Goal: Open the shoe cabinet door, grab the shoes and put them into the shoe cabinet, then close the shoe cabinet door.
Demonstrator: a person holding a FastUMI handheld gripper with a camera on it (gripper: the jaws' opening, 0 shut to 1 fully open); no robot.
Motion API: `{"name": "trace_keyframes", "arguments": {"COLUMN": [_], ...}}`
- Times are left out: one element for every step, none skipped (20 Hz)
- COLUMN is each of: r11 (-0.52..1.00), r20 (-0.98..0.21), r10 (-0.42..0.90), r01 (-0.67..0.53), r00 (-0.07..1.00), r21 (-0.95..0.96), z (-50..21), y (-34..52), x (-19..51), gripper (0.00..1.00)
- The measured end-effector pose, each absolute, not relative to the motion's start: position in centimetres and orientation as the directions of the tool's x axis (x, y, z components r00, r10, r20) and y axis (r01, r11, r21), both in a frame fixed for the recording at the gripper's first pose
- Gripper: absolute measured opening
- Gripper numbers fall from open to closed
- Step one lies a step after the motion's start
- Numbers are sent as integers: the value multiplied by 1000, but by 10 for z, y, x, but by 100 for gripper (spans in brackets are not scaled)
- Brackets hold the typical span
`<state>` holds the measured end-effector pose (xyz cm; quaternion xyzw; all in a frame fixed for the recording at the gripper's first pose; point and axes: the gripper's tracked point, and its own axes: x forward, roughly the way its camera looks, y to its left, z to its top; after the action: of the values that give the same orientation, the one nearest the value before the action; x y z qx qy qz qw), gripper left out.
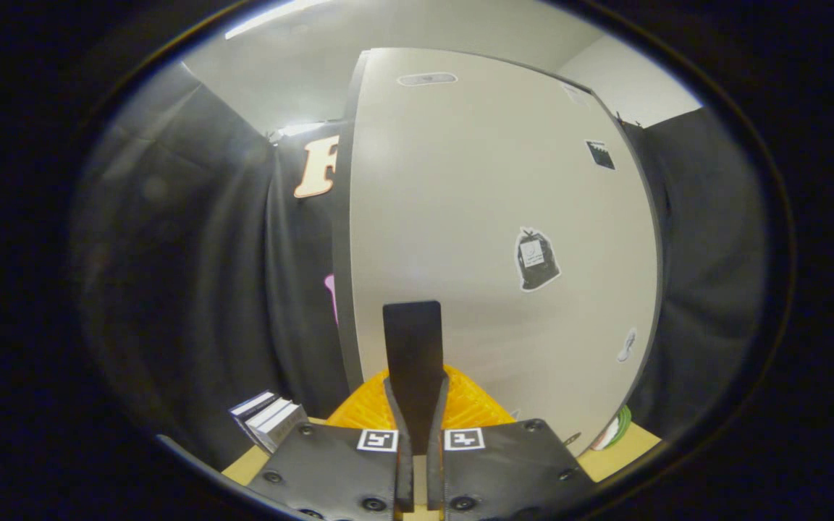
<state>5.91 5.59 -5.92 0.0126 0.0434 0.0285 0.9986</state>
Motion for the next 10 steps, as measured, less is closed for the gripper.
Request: {"name": "trace_keyframes", "arguments": {"r11": [998,997,996,996,995,995,994,993,992,991], "r20": [-87,-91,-92,-91,-88,-88,-91,-93,-94,-94], "r10": [64,71,78,84,91,99,106,113,119,125], "r01": [-61,-68,-74,-80,-87,-95,-102,-108,-114,-120], "r00": [994,993,993,992,992,991,990,989,988,988], "r21": [31,37,42,47,45,43,45,51,55,57], "z": [-59,-59,-59,-58,-57,-56,-55,-56,-55,-54], "y": [55,55,54,52,51,49,46,44,42,38], "x": [56,54,51,47,43,38,33,28,22,16], "gripper": [9,9,9,9,9,9,9,9,9,9]}}
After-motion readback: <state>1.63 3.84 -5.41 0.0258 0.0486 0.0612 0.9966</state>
